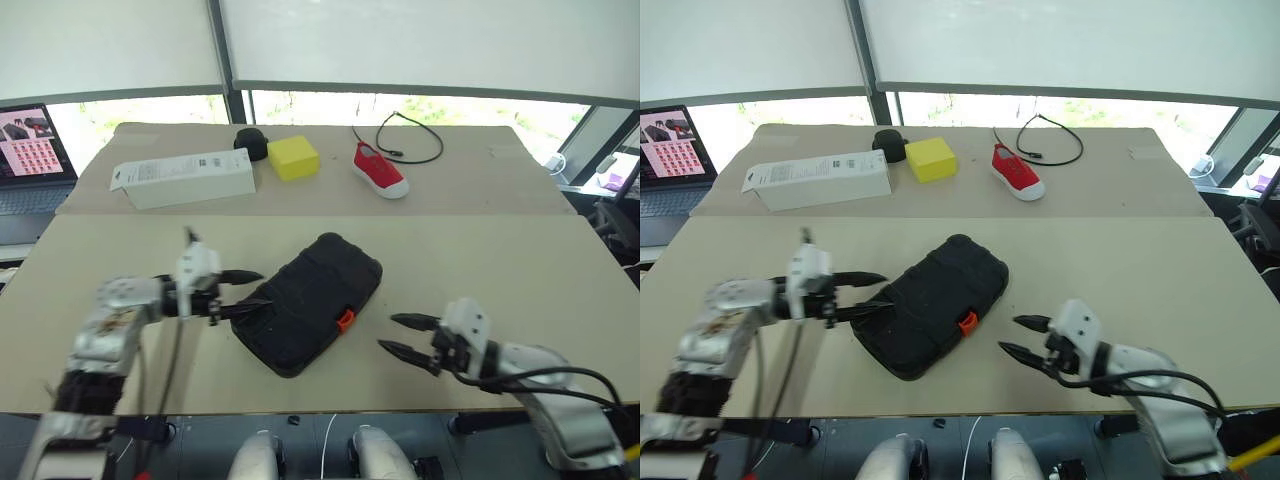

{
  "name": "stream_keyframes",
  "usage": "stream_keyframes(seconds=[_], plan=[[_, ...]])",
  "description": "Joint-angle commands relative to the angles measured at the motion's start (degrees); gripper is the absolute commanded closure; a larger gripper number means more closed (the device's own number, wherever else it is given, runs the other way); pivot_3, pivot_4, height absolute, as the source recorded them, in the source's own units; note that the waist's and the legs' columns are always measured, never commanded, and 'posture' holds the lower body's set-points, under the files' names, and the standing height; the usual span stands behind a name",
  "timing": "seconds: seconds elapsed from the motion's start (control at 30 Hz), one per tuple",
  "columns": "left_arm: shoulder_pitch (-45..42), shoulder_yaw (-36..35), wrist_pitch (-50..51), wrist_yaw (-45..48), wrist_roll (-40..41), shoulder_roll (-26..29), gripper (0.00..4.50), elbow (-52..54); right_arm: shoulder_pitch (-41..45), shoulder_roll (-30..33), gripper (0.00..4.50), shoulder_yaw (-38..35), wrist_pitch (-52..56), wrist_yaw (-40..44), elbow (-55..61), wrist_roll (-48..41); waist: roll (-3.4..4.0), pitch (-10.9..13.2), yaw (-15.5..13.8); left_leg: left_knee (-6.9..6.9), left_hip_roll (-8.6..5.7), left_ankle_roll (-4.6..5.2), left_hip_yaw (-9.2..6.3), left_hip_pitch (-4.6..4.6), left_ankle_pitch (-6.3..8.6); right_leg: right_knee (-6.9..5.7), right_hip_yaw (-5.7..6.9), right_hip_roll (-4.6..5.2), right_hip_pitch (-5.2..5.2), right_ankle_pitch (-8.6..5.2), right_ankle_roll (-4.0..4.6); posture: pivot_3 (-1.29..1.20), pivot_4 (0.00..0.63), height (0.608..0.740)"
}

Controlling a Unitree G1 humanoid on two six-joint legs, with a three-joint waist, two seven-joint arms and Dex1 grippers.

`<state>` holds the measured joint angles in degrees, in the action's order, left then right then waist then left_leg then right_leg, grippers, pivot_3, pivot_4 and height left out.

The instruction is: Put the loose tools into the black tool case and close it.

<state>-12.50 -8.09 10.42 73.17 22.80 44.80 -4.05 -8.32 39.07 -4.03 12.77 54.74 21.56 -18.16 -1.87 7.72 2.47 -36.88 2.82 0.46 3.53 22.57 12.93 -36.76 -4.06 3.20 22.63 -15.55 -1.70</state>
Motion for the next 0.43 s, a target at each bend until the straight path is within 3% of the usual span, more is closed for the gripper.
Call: stream_keyframes(seconds=[0.03,0.13,0.23,0.43], plan=[[7.5,-5.7,-3.6,-0.1,-0.3,2.6,0.0,-0.6,-0.4,1.4,0.03,-5.8,-11.3,2.5,-4.6,0.4,0.06,0.1,-0.1,0.0,-0.01,-0.04,0.01,0.02,0.02,0.03,0.0,0.03,0.01,-0.01,-0.02,0.0,0.15,0.74],[14.2,-11.2,-6.9,-2.3,0.1,2.3,0.0,-2.1,0.4,2.4,0.03,-8.5,-20.6,6.4,-11.9,-0.3,-0.1,0.4,-0.3,-0.01,-0.11,-0.11,0.11,0.16,0.06,0.1,0.0,0.26,0.12,-0.09,-0.16,0.0,0.15,0.74],[17.7,-13.2,-8.9,-4.6,-0.8,2.1,0.0,-3.5,2.1,2.9,0.03,-9.4,-21.4,7.7,-16.5,-1.8,-0.58,0.7,-0.9,-0.07,-0.1,-0.1,0.09,0.53,0.06,0.06,0.07,0.25,0.46,-0.07,-0.15,0.0,0.15,0.74],[19.1,-14.7,-13.2,-9.1,-1.1,0.2,0.0,-2.5,6.9,2.4,0.03,-8.6,-24.6,7.6,-23.3,-0.7,-0.6,0.7,-1.9,-0.09,-0.08,-0.11,0.1,0.61,0.06,0.05,0.1,0.31,0.53,-0.04,-0.1,0.0,0.15,0.74]])
